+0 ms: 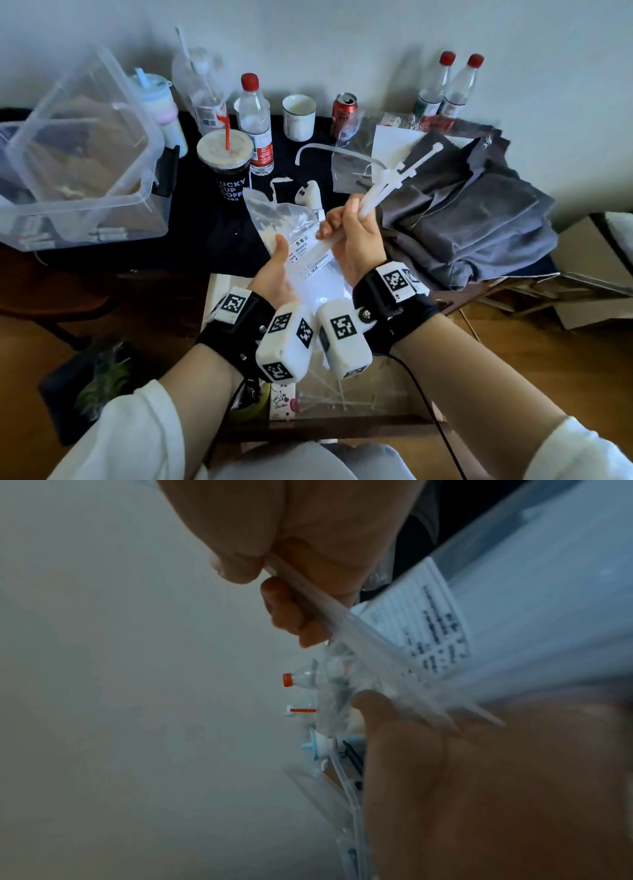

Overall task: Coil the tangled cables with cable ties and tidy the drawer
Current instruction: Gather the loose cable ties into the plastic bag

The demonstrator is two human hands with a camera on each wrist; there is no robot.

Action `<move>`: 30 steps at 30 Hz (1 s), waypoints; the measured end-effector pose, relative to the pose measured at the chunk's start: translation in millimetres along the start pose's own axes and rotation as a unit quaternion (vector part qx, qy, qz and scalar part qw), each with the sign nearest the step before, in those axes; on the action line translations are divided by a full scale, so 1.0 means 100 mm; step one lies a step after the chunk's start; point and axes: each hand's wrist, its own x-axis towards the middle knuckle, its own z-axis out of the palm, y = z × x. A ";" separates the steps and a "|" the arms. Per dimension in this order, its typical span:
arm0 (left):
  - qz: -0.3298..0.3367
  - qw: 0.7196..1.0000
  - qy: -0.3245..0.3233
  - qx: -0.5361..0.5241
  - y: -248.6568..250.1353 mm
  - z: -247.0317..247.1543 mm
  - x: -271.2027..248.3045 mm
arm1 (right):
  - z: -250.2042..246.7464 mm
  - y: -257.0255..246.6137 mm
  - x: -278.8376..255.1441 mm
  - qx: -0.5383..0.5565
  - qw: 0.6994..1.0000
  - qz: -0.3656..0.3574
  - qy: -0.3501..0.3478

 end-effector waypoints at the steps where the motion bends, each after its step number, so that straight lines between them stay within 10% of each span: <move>1: 0.002 1.000 0.004 0.024 0.01 -0.01 0.00 | -0.01 0.04 -0.03 0.002 1.000 0.009 -0.015; 15: 0.024 0.991 -0.076 -0.109 -0.05 -0.04 0.01 | -0.14 0.15 -0.20 0.011 0.975 0.083 -0.207; 24: 0.053 0.998 0.007 -0.034 0.06 -0.68 0.05 | -0.65 -0.01 0.36 -0.134 0.991 -0.009 0.025; 30: 0.080 0.991 0.101 -0.024 -0.14 -1.05 0.21 | -0.87 0.40 0.84 -0.286 0.956 -0.026 0.057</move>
